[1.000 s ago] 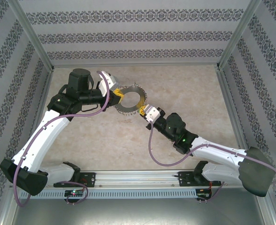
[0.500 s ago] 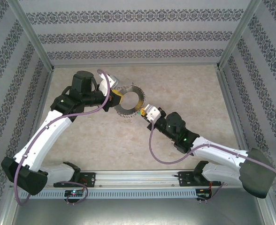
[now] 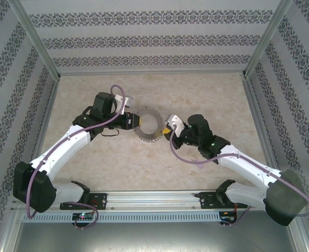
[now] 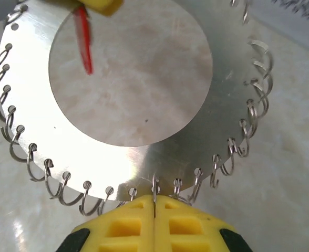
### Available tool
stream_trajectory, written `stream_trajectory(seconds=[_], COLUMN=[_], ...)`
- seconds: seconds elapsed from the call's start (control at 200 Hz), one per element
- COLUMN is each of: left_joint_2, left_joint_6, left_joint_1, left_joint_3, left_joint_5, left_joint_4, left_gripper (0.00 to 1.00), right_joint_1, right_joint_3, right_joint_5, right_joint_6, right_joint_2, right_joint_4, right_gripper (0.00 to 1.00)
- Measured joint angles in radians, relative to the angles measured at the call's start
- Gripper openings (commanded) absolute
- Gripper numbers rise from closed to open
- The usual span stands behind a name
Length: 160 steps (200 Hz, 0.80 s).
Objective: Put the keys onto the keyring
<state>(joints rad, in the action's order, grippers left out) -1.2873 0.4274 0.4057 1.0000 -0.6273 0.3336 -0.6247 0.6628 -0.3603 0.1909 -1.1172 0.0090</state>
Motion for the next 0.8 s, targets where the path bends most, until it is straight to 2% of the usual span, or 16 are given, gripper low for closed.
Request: stream_trajectory(seconds=[0.2,0.295,0.52,0.694,0.799], left_joint_2=[-0.047,-0.049,-0.037,0.026,0.094], left_joint_6=[0.117,0.13,0.119,0.116,0.112], left_joint_1=[-0.002,-0.002,-0.002,-0.002,-0.005], left_joint_3=[-0.124,-0.159,-0.254,-0.358,-0.386], left_joint_5=[-0.005,-0.001,0.039,0.109,0.175], left_joint_4=[-0.089,-0.089,-0.095,-0.101,-0.103], left_gripper=[0.36,0.49,0.64,0.69,0.72], right_joint_1=[0.013,0.014,0.019,0.02,-0.022], right_joint_3=[0.099,0.124,0.169,0.233,0.253], right_joint_5=[-0.083,-0.099,-0.1,-0.032,0.095], right_joint_6=[0.018,0.026,0.064,0.14,0.224], right_joint_2=[-0.097,-0.138,-0.208,-0.241,-0.24], right_joint_4=[-0.154,-0.19,-0.262,-0.33,-0.343], right_gripper=[0.0,0.0,0.0,0.0,0.0])
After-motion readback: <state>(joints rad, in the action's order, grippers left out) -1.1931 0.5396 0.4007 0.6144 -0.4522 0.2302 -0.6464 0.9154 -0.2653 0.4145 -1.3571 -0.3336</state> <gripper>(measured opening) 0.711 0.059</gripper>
